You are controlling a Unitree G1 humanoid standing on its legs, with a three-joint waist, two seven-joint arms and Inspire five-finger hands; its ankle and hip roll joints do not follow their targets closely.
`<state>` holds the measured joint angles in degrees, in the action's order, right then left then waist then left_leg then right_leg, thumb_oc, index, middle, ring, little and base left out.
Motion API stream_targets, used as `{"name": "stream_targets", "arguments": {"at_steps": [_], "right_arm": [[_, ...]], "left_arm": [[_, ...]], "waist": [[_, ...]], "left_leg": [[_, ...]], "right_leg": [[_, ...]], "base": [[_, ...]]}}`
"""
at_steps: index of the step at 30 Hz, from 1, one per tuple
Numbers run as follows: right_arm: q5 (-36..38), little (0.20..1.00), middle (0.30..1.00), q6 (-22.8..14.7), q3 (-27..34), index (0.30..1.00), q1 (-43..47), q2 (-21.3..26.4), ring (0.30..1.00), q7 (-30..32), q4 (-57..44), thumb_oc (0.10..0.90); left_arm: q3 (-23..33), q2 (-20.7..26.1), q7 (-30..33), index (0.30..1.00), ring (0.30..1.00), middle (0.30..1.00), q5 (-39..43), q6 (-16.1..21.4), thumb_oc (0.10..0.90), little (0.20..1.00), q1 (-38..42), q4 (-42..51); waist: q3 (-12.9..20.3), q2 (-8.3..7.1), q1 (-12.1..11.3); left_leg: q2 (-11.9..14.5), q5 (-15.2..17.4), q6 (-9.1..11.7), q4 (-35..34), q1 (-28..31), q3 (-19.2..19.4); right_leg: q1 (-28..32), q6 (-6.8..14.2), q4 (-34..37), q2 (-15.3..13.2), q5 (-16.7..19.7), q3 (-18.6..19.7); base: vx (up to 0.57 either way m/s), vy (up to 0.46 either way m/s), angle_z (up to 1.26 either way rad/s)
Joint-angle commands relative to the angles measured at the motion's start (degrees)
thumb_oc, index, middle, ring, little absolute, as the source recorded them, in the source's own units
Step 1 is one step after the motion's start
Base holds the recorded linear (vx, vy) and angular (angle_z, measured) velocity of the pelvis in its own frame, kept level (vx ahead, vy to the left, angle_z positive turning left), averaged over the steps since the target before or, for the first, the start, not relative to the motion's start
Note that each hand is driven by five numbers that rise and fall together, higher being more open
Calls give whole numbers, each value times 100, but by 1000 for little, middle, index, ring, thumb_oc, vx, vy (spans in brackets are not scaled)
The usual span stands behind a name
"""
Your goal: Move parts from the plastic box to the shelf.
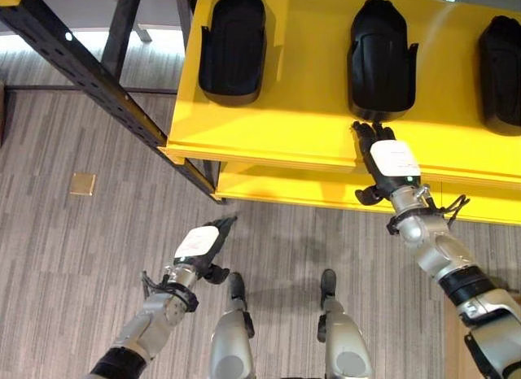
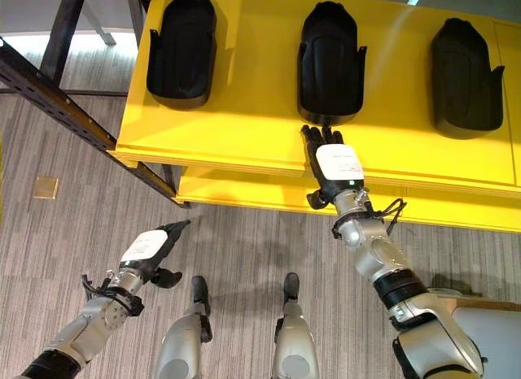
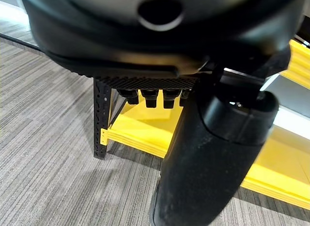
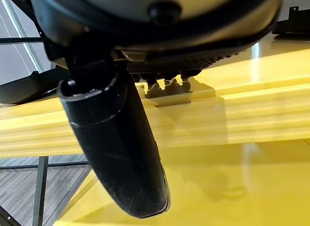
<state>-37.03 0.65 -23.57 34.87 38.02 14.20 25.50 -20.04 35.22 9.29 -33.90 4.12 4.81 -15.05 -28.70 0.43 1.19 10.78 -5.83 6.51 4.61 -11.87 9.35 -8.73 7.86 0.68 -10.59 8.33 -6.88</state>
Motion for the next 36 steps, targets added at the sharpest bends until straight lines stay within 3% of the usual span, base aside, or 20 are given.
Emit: {"name": "stream_targets", "arguments": {"at_steps": [1, 7, 15, 16, 17, 19, 20, 22, 26, 36], "right_arm": [[43, 1000, 1000, 42, -232, 1000, 464, 210, 1000, -124, 178, 900], [87, 1000, 1000, 27, -190, 1000, 299, 80, 1000, -114, 92, 900], [553, 1000, 1000, -91, 457, 1000, -973, -264, 1000, -51, -659, 900], [921, 1000, 1000, -194, 697, 1000, -1410, -426, 1000, -14, -836, 900], [924, 1000, 1000, -191, 711, 1000, -1436, -422, 1000, -23, -860, 900], [1352, 1000, 1000, -413, 950, 1000, -2031, -540, 1000, -82, -1306, 900], [1357, 1000, 1000, -408, 963, 1000, -2053, -536, 1000, -91, -1329, 900], [1656, 1000, 1000, -599, 1055, 1000, -2504, -610, 1000, -176, -1718, 900], [3206, 1000, 1000, -1117, 1267, 1000, -3582, -847, 1000, -672, -2505, 900], [4265, 1000, 1000, -1336, 1434, 1000, -4625, -803, 1000, -1333, -3396, 900]], "left_arm": [[213, 304, 202, 1000, 1000, 1000, 194, 162, 900, 1000, -125, 500], [238, 256, 217, 1000, 1000, 1000, 207, 130, 900, 1000, -111, 476], [516, -69, 207, 1000, 1000, 1000, 808, 135, 900, 1000, -284, 416], [628, -258, 141, 1000, 1000, 1000, 1398, 231, 900, 1000, -439, 527], [626, -247, 133, 1000, 1000, 1000, 1409, 229, 900, 1000, -449, 540], [729, -504, -212, 1000, 1000, 1000, 2796, 491, 900, 1000, -734, 562], [725, -495, -220, 1000, 1000, 1000, 2810, 493, 900, 1000, -738, 566], [795, -714, -273, 1000, 1000, 1000, 3836, 622, 900, 1000, -891, 450], [907, -1160, -543, 1000, 1000, 1000, 5659, 715, 900, 1000, -1369, 520], [934, -1281, -1286, 1000, 1000, 1000, 6978, 655, 900, 1000, -2039, 879]], "waist": [[303, -174, -249], [288, -182, -236], [347, -252, -120], [364, -276, -62], [372, -280, -66], [442, -322, 30], [450, -325, 25], [495, -355, 77], [773, -399, 155], [1573, -314, 244]], "left_leg": [[25, 161, -86, 565, -383, -331], [31, 180, -98, 587, -399, -335], [58, 194, -111, 597, -358, -336], [85, 232, -99, 595, -282, -336], [80, 198, -105, 581, -291, -336], [116, 213, -85, 541, -141, -310], [110, 181, -90, 524, -147, -307], [129, 202, -75, 474, -2, -293], [123, 129, -65, 243, 385, -243], [105, -45, -48, -509, 1181, -66]], "right_leg": [[-302, 8, -872, -311, -309, 25], [-339, 2, -907, -315, -319, 36], [-300, -2, -926, -294, -350, 30], [-224, 7, -934, -280, -396, 27], [-231, 3, -920, -283, -367, 26], [-103, 20, -884, -250, -391, 39], [-109, 18, -866, -253, -363, 40], [19, 33, -831, -238, -387, 43], [352, 80, -657, -219, -367, 18], [950, 219, -131, -188, -283, -77]], "base": [[0, 0, 0], [0, 0, 0], [5, 1, 1], [0, 0, 0], [0, 0, 0], [14, 7, -2], [33, 12, -3], [25, 4, -1], [67, 7, -4], [39, -5, -10]]}}
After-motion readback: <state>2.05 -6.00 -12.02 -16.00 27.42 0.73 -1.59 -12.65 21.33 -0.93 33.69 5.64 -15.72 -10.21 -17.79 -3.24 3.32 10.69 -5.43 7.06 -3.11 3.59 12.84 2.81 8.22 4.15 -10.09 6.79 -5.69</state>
